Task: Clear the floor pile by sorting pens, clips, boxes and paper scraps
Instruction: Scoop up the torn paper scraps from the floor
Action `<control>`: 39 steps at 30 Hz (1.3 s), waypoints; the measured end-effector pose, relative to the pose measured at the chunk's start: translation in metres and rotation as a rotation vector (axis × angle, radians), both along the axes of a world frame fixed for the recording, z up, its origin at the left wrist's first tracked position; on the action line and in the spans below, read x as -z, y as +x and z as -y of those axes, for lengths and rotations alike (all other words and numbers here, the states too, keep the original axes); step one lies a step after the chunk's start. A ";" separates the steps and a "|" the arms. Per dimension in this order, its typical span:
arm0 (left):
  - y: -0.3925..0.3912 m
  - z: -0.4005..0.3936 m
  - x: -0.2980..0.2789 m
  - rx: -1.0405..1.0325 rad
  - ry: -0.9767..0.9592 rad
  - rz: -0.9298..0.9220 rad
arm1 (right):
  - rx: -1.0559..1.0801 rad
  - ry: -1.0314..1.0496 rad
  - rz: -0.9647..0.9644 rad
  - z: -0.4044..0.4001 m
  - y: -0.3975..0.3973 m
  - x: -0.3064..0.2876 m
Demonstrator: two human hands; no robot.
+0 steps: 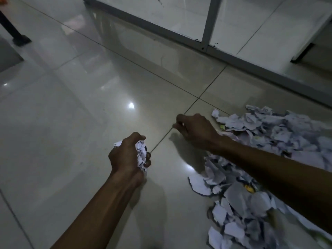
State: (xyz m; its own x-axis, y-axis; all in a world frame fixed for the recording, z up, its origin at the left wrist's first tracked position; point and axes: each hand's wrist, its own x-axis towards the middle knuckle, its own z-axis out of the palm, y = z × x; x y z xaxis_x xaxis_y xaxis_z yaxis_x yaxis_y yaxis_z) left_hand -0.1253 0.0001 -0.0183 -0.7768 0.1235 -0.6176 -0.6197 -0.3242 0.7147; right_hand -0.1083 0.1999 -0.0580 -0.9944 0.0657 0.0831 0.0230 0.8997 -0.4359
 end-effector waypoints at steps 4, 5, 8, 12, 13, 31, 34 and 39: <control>0.017 -0.003 -0.001 0.007 -0.012 0.016 | -0.103 0.333 -0.013 0.025 0.083 -0.004; 0.021 -0.004 0.000 0.004 -0.024 0.020 | -0.099 0.367 -0.020 0.029 0.097 -0.002; 0.032 -0.007 0.001 0.000 -0.038 0.046 | -0.056 0.476 -0.023 0.036 0.124 0.011; 0.044 -0.009 0.001 -0.001 -0.064 0.062 | 0.049 0.496 0.061 0.031 0.150 0.023; 0.047 -0.010 0.001 -0.002 -0.072 0.062 | 0.078 0.482 0.095 0.033 0.159 0.023; 0.074 -0.023 0.013 0.134 -0.067 0.086 | 0.327 -0.035 -0.173 -0.005 0.161 0.039; 0.081 -0.027 0.014 0.176 -0.086 0.049 | 0.507 -0.341 -0.291 -0.013 0.162 0.014; 0.101 -0.039 0.014 0.265 -0.148 -0.059 | 0.662 -0.453 -0.556 -0.017 0.190 -0.035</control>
State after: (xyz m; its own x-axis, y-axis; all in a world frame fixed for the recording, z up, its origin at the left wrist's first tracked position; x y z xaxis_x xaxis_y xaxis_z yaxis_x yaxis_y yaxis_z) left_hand -0.0242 0.0394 -0.0322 -0.7645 0.2388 -0.5988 -0.6250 -0.0469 0.7792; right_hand 0.0814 0.2173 -0.0227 -0.5718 0.7381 0.3581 0.1499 0.5232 -0.8389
